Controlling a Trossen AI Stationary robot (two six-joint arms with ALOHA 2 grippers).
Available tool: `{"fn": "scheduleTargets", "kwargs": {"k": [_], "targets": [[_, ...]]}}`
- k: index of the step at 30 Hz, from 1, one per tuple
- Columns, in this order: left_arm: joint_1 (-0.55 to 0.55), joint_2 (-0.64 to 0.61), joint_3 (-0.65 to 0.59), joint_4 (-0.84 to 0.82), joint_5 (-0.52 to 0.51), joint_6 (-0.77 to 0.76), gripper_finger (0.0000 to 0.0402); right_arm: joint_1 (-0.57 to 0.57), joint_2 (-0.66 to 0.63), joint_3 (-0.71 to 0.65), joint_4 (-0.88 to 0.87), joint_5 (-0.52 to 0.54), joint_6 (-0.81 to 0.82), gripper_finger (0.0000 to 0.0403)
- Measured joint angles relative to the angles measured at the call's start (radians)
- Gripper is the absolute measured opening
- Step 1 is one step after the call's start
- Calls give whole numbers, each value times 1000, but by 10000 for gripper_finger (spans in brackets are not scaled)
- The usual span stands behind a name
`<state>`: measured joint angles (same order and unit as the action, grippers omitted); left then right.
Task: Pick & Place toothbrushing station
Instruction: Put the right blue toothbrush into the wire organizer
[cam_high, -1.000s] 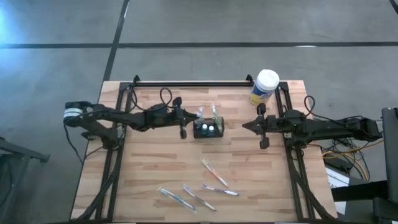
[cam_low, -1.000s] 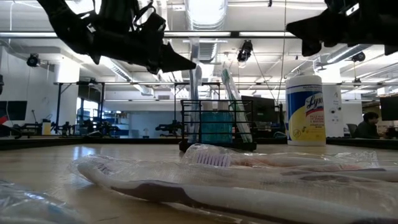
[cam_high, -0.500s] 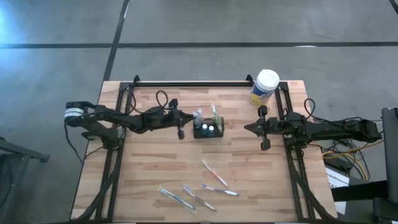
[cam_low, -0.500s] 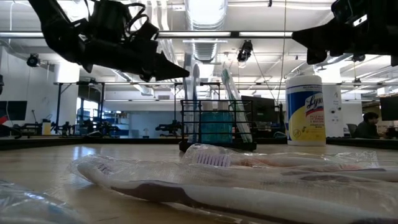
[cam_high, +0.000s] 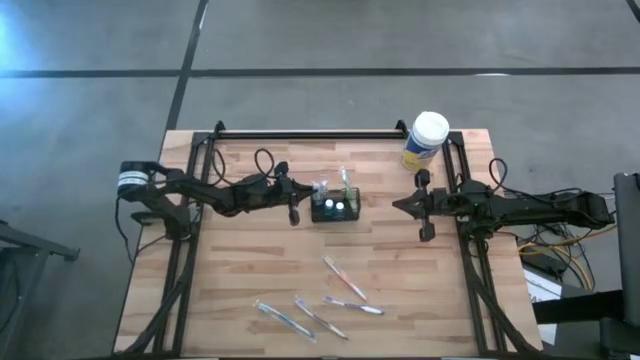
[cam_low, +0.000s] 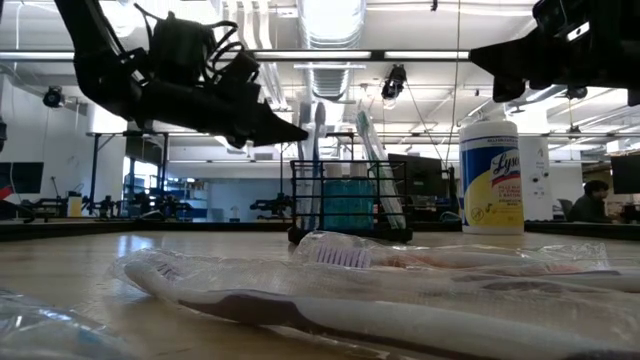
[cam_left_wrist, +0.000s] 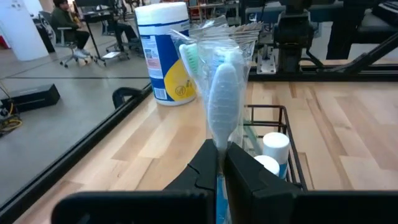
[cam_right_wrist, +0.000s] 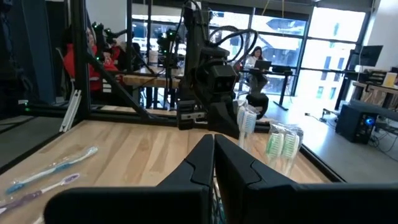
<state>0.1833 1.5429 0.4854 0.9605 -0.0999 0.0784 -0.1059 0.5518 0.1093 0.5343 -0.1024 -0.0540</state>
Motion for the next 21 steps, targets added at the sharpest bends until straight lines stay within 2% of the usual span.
{"fn": "scheduleTargets", "kwargs": {"k": [9,17,21], "targets": [[6,26,2,23,-16,-2,18,0,12,0,-1,0,-2,8],[7,26,-1,2,-24,-38,96,1,14,0,-3,0,0,8],[8,23,-1,0,36,-76,140,1,14,0,-3,0,-1,8]]}}
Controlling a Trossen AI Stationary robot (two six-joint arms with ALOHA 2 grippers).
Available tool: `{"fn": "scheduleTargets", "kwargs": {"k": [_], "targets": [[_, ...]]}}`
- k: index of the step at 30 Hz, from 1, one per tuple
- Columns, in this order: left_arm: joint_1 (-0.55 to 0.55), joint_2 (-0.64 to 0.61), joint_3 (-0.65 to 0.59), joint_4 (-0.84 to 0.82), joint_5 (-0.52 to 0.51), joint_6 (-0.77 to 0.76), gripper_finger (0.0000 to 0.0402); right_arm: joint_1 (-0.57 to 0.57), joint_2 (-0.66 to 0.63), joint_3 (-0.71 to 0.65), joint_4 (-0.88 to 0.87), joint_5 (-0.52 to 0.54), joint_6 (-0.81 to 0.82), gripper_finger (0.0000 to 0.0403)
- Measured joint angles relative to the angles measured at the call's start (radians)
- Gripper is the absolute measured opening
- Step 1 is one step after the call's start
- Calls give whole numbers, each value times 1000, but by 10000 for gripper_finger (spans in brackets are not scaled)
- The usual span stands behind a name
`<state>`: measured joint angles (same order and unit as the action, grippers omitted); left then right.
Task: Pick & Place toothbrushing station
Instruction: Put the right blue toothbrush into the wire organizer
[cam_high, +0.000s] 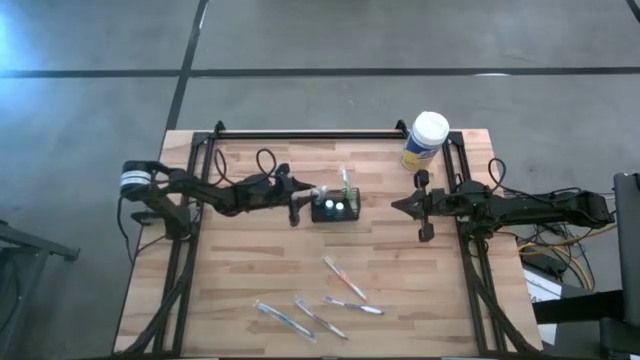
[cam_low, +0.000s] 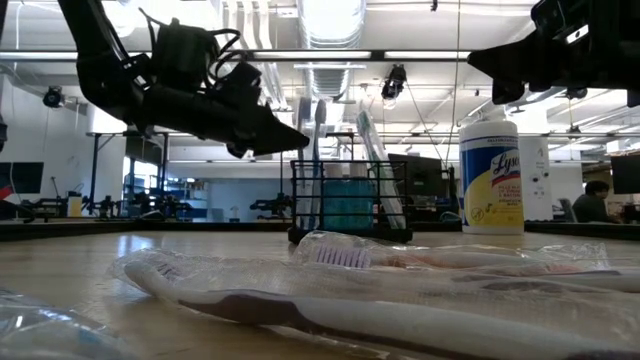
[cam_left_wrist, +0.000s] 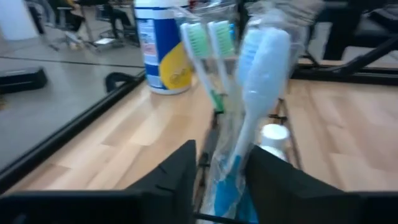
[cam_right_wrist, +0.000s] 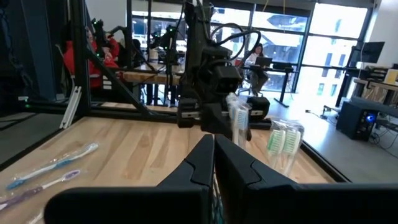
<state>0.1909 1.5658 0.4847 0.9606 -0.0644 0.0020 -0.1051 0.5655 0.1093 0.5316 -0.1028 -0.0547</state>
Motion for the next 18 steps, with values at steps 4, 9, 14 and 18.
{"fn": "scheduleTargets", "kwargs": {"k": [4,9,14,18], "targets": [[0,-27,0,-41,21,-10,191,0,1,0,0,0,0,8],[2,-94,0,-105,21,-21,245,0,1,0,-1,0,0,8],[4,-184,0,-187,21,-18,277,0,1,0,-1,0,1,8],[4,-295,0,-286,22,34,286,0,1,-1,-1,0,3,8]]}}
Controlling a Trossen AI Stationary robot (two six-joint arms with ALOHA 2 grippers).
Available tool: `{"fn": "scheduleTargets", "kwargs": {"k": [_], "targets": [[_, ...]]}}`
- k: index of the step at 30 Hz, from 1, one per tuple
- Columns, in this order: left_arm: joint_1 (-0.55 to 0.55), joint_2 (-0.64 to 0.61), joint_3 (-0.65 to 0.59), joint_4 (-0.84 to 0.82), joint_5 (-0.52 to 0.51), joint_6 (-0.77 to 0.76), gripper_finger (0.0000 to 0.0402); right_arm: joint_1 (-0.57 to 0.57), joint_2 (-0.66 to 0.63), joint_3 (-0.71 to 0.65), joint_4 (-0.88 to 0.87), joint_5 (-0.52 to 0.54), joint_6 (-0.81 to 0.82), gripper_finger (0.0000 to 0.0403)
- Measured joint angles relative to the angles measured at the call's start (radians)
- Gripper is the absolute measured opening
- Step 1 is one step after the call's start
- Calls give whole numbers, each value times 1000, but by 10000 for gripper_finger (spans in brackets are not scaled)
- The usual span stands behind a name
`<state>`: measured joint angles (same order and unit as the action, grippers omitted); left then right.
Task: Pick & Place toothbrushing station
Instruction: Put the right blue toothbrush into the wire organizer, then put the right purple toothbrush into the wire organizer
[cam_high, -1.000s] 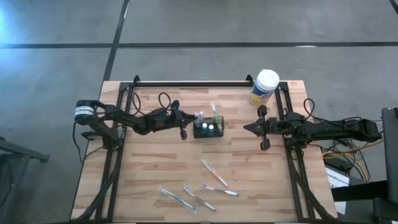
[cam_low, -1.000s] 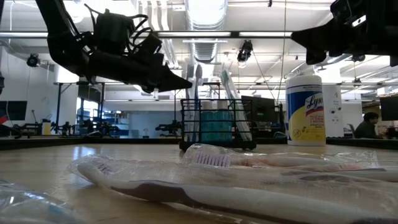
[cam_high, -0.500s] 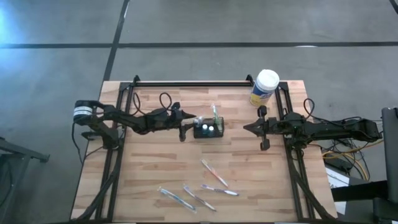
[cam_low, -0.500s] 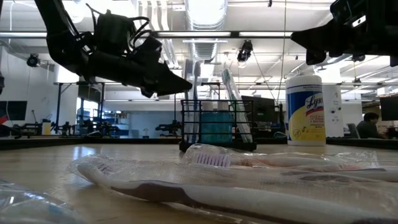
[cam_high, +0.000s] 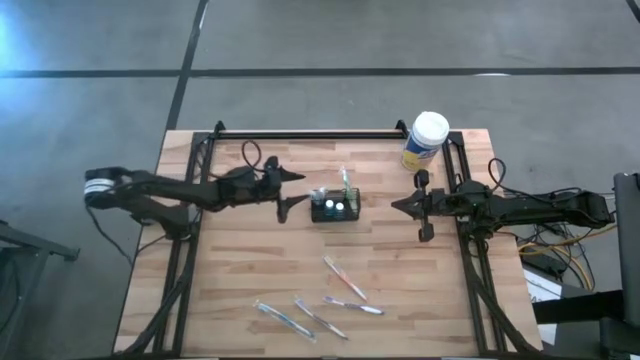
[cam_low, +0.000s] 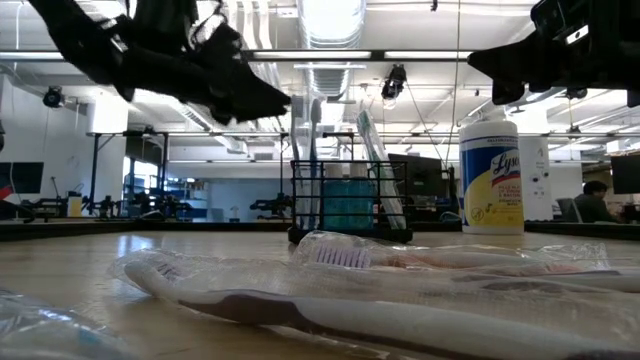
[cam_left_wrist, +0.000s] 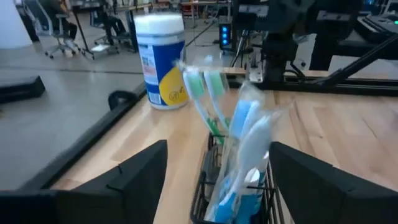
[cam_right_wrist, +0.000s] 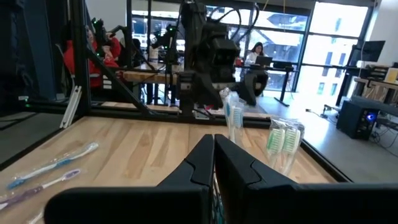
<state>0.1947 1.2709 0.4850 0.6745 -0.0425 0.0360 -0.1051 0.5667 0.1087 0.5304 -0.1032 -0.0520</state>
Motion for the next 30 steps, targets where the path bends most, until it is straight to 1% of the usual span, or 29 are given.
{"fn": "scheduleTargets", "kwargs": {"k": [3,8,10,12,14,16,21,22,26,30], "targets": [[0,-126,0,-142,-2,46,285,0,0,0,-1,0,0,8],[0,-366,1,-431,-26,105,277,0,0,-2,-2,0,0,8],[0,-457,1,-561,-28,102,268,0,0,-2,-2,0,0,8],[0,-538,-7,-665,-28,87,248,0,0,-2,-2,0,0,8],[0,-610,-47,-689,-28,52,217,0,0,-3,-2,0,0,8],[0,-676,-102,-684,-28,18,174,0,0,-3,-1,0,0,8],[0,-803,-201,-691,-64,-12,31,0,0,-3,-1,0,0,8],[0,-822,-214,-690,-65,-9,16,0,0,-3,-1,0,0,8],[0,-892,-252,-676,-46,8,10,0,0,-3,-1,0,24,8],[0,-960,-297,-615,-28,-13,5,0,0,-3,-1,0,26,8]]}}
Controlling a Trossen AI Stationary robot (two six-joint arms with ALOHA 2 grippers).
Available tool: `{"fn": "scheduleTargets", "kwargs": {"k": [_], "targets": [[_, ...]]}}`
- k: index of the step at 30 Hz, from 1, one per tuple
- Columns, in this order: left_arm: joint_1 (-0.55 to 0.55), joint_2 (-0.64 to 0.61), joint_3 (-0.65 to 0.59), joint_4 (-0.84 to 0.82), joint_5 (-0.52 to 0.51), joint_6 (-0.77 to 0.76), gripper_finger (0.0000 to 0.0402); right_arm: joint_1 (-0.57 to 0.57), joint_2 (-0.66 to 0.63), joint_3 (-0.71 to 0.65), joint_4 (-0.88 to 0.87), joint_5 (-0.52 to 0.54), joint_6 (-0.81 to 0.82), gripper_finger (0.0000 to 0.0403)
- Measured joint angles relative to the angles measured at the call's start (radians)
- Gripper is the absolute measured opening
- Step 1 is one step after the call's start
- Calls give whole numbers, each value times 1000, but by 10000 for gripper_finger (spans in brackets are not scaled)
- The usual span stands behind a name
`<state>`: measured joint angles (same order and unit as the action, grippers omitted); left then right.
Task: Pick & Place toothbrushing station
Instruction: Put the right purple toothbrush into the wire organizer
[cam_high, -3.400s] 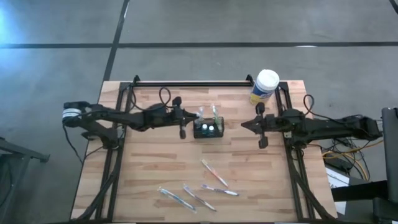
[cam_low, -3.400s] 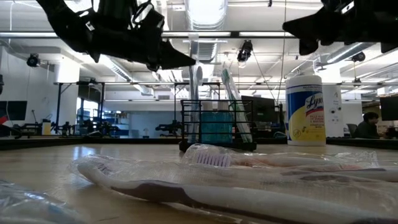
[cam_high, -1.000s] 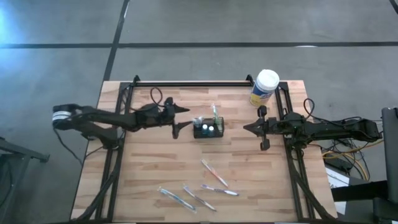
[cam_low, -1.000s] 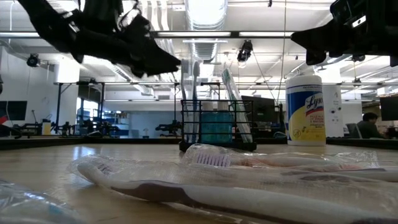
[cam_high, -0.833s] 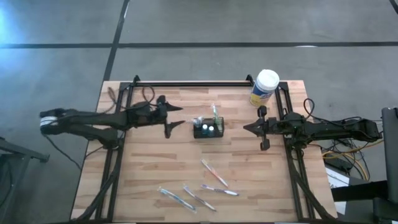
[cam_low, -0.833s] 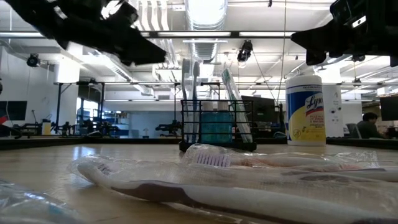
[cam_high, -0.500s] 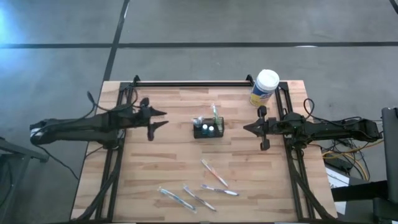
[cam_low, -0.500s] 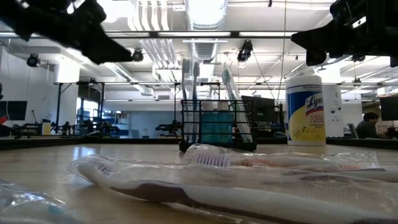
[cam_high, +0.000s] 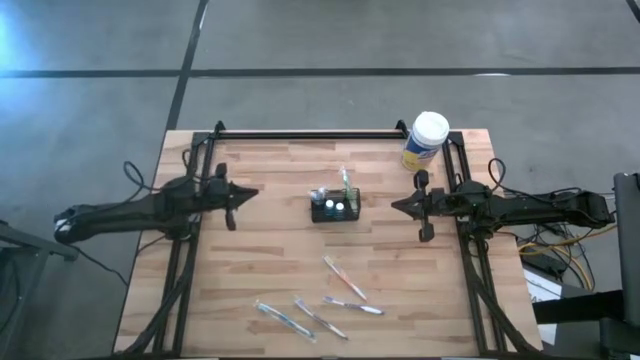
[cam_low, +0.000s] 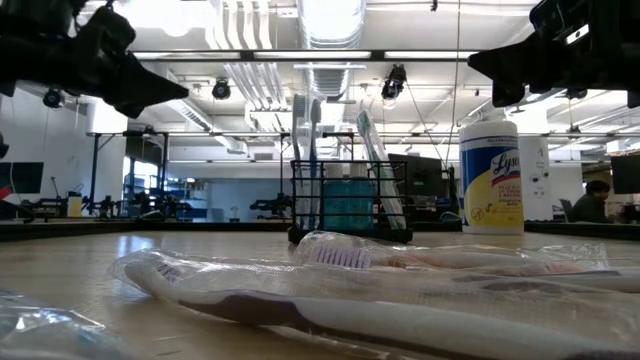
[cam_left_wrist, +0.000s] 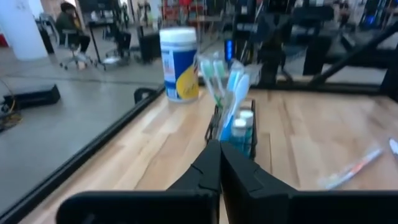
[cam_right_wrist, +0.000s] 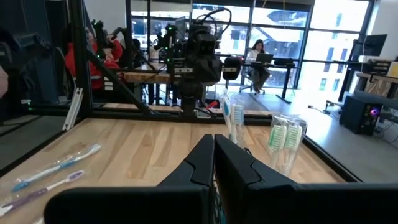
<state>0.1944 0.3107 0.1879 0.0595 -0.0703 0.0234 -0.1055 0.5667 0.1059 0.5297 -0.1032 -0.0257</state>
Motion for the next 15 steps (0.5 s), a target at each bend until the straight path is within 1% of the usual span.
{"fn": "scheduleTargets", "kwargs": {"k": [8,15], "targets": [[0,-91,-95,18,3,-46,3,0,0,-1,0,0,0,8],[0,-137,-171,54,-11,-16,3,0,0,-2,-1,0,-2,8]]}}
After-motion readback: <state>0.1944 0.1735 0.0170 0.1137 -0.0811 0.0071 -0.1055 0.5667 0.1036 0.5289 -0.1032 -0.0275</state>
